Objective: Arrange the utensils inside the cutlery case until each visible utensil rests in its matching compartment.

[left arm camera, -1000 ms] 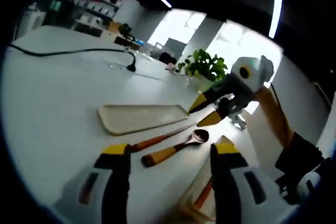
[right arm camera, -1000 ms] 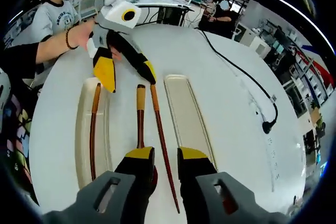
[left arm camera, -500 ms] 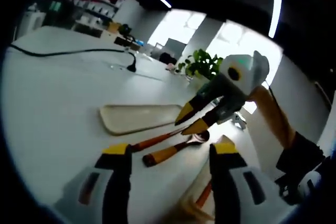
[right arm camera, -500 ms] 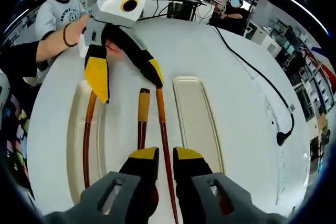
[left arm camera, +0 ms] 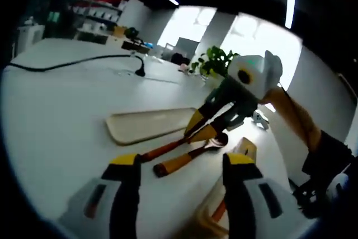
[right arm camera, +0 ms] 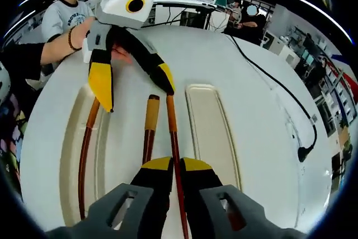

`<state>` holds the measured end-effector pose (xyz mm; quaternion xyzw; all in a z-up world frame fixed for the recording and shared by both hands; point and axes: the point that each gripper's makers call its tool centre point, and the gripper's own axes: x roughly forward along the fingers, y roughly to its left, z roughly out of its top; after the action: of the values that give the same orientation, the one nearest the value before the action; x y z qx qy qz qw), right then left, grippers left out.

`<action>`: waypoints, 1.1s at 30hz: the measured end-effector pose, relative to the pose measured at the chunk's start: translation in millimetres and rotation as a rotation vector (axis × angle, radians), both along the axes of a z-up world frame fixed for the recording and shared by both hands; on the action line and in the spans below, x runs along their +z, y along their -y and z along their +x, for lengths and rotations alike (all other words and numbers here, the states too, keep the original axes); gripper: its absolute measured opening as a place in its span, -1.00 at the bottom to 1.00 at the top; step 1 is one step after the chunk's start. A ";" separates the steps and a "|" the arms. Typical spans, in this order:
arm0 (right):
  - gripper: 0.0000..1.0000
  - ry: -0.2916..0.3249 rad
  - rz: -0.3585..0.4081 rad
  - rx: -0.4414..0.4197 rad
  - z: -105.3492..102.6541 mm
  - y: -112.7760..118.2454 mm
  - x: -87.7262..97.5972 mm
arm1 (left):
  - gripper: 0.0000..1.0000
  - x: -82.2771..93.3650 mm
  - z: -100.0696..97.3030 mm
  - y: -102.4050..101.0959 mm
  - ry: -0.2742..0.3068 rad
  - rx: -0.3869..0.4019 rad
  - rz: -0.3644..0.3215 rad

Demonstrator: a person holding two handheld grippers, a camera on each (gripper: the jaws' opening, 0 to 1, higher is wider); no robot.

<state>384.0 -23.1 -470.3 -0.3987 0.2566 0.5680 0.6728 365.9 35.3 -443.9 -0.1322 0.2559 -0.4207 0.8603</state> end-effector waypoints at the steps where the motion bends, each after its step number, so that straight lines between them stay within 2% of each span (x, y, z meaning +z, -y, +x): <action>1: -0.93 -0.027 0.006 -0.026 -1.0 -0.9 -0.6 | 0.25 -0.2 -0.1 0.2 0.002 -0.001 0.005; 2: -0.94 -0.072 0.007 -0.076 -1.3 0.8 -1.3 | 0.26 -0.3 -0.3 0.8 0.004 -0.001 0.009; 6: -0.95 -0.066 0.005 -0.067 1.1 0.0 -0.2 | 0.30 0.5 -0.7 1.0 0.000 0.002 0.000; 8: -0.95 -0.101 0.015 -0.079 -4.0 -1.7 -0.1 | 0.24 -1.2 -1.0 -1.0 0.007 0.018 0.014; 12: -0.95 -0.105 0.043 -0.082 -4.2 -4.8 -0.1 | 0.31 -0.1 0.5 -3.0 0.010 0.027 0.016; 15: -0.95 -0.097 0.037 -0.075 -3.8 -4.7 0.9 | 0.36 3.6 0.8 -3.7 -0.027 0.033 -0.032; 19: -0.95 -0.082 0.049 -0.085 -5.0 -5.7 14.5 | 0.37 6.3 -4.6 -2.4 -0.024 0.030 -0.024; 22: -0.95 -0.039 0.040 -0.071 -9.2 -5.2 29.4 | 0.44 20.7 -13.0 1.7 0.019 0.013 -0.011; 25: -0.95 -0.024 0.066 -0.076 -16.5 -3.8 46.0 | 0.48 41.6 -23.4 2.1 0.070 0.008 -0.014; 28: -0.95 -0.008 0.077 -0.079 -28.1 -1.1 56.6 | 0.48 55.9 -35.7 4.0 0.096 -0.004 -0.039; 30: -0.95 -0.010 0.083 -0.091 -37.1 0.8 59.7 | 0.49 60.4 -45.0 5.7 0.106 -0.018 -0.045; 32: -0.95 0.013 0.068 -0.095 -43.7 4.2 60.3 | 0.45 60.6 -54.5 7.7 0.111 -0.042 -0.041; 33: -0.95 0.024 0.073 -0.085 -47.6 3.9 61.2 | 0.39 60.1 -67.8 12.7 0.104 -0.097 -0.048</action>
<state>336.4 -27.1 -409.0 -0.3695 0.2444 0.5429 0.7134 298.1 22.6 -383.9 -0.1185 0.2068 -0.4740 0.8477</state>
